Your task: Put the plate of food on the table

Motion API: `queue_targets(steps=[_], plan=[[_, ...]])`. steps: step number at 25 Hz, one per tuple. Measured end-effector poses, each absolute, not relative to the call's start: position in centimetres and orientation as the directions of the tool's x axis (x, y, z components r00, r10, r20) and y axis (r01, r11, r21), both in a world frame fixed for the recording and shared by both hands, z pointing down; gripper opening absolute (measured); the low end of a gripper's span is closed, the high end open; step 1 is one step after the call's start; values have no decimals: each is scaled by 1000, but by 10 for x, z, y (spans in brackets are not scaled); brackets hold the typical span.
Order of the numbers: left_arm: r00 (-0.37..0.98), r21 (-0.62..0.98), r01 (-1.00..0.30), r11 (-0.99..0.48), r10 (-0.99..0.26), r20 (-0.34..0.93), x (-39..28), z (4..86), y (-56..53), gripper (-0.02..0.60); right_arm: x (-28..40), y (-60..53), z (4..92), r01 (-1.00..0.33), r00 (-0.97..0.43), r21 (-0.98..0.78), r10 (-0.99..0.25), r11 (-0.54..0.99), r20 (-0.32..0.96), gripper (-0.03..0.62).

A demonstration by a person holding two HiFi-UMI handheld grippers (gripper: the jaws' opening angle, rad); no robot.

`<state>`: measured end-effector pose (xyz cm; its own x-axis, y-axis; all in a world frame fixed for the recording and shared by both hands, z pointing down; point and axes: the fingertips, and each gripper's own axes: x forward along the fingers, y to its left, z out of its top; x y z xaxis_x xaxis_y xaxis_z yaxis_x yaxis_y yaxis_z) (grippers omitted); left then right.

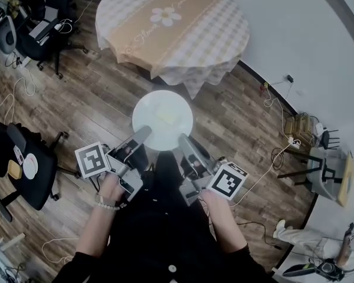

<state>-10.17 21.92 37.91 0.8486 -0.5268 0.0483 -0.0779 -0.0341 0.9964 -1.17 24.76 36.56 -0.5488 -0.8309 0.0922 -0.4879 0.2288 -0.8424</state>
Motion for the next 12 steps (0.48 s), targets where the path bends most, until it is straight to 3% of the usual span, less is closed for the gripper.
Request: queue_targets(steps=[12], plan=[[836, 995, -97, -37, -546, 61, -86, 381, 169, 23, 5, 194, 371, -471, -576, -853, -810, 224, 106, 44]])
